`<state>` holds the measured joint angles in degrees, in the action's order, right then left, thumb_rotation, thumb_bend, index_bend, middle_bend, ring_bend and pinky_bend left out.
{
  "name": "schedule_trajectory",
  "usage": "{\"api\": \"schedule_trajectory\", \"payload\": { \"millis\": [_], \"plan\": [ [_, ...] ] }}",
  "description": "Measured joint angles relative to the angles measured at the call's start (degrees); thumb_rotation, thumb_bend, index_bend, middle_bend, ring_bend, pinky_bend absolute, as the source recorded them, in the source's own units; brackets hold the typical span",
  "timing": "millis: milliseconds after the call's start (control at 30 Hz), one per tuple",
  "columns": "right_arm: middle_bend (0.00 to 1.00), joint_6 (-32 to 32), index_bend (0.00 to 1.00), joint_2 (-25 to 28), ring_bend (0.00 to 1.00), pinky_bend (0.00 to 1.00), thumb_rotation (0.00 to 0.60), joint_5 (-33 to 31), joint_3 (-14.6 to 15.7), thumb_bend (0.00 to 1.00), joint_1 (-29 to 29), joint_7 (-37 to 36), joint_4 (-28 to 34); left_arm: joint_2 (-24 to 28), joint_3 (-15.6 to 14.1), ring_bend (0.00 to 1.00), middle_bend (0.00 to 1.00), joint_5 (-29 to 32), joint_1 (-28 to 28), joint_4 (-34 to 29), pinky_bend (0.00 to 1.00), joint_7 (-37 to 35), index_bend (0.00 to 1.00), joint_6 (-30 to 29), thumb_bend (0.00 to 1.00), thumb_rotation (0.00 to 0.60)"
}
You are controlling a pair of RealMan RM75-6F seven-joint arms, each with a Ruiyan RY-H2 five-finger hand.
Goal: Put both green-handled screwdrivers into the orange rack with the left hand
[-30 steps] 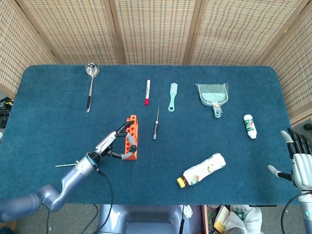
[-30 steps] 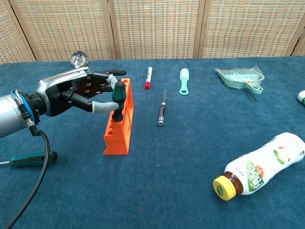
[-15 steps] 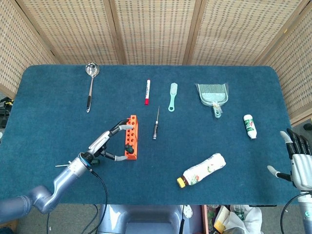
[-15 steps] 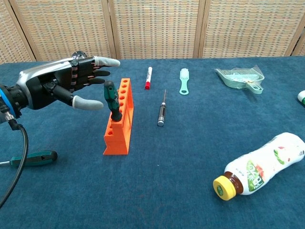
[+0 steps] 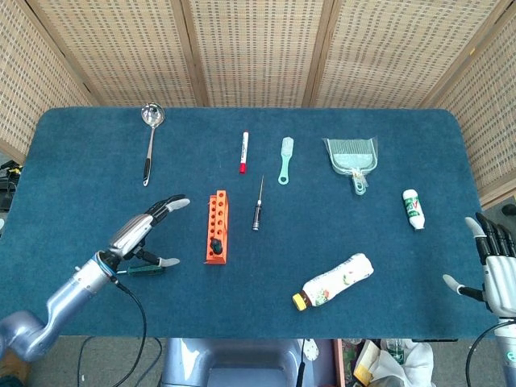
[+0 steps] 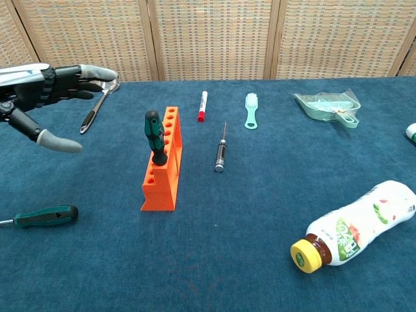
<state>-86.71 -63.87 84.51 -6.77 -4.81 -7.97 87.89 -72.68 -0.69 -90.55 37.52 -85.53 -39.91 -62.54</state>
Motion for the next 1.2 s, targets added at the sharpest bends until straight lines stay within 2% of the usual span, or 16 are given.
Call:
{"api": "schedule_trajectory", "payload": {
  "millis": [233, 367, 467, 700, 833, 933, 1133, 1200],
  "plan": [
    [0.00, -0.5, 0.00, 0.4, 0.00, 0.00, 0.600, 0.7, 0.2, 0.00, 0.2, -0.8, 0.3, 5.3, -2.4, 0.00, 0.00, 5.1, -3.5, -5.2, 0.00, 20.8, 0.03, 1.4, 0.00, 0.600],
    [0.00, -0.7, 0.00, 0.6, 0.00, 0.00, 0.600, 0.8, 0.2, 0.00, 0.3, -1.3, 0.4, 5.6, -3.3, 0.00, 0.00, 8.8, -5.8, -6.7, 0.00, 31.3, 0.10, 1.6, 0.00, 0.600],
    [0.00, -0.7, 0.00, 0.8, 0.00, 0.00, 0.600, 0.8, 0.2, 0.00, 0.3, -1.8, 0.4, 3.8, -3.5, 0.00, 0.00, 12.5, -7.2, -6.4, 0.00, 37.0, 0.15, 2.1, 0.00, 0.600],
    [0.00, -0.4, 0.00, 1.0, 0.00, 0.00, 0.600, 0.8, 0.2, 0.00, 0.3, -2.5, 0.2, -4.3, -2.4, 0.00, 0.00, 16.3, -9.3, -0.2, 0.00, 39.5, 0.22, 3.2, 0.00, 0.600],
    [0.00, -0.4, 0.00, 1.0, 0.00, 0.00, 0.600, 0.8, 0.2, 0.00, 0.3, -2.8, 0.1, -7.1, -1.5, 0.00, 0.00, 18.0, -9.7, 1.9, 0.00, 40.2, 0.26, 4.6, 0.00, 0.600],
    [0.00, -0.4, 0.00, 1.1, 0.00, 0.00, 0.600, 0.7, 0.1, 0.00, 0.3, -2.9, 0.1, -8.6, -1.0, 0.00, 0.00, 18.7, -9.9, 3.0, 0.00, 40.6, 0.28, 5.3, 0.00, 0.600],
    [0.00, -0.2, 0.00, 1.1, 0.00, 0.00, 0.600, 0.6, 0.1, 0.00, 0.2, -3.2, -0.1, -10.3, -0.3, 0.00, 0.00, 18.4, -10.6, 4.4, 0.00, 40.4, 0.40, 4.9, 0.00, 0.600],
    [0.00, 0.0, 0.00, 1.1, 0.00, 0.00, 0.600, 0.5, 0.1, 0.00, 0.1, -3.2, -0.1, -10.6, -0.1, 0.00, 0.00, 18.2, -10.8, 4.7, 0.00, 40.4, 0.41, 4.7, 0.00, 0.600]
  ]
}}
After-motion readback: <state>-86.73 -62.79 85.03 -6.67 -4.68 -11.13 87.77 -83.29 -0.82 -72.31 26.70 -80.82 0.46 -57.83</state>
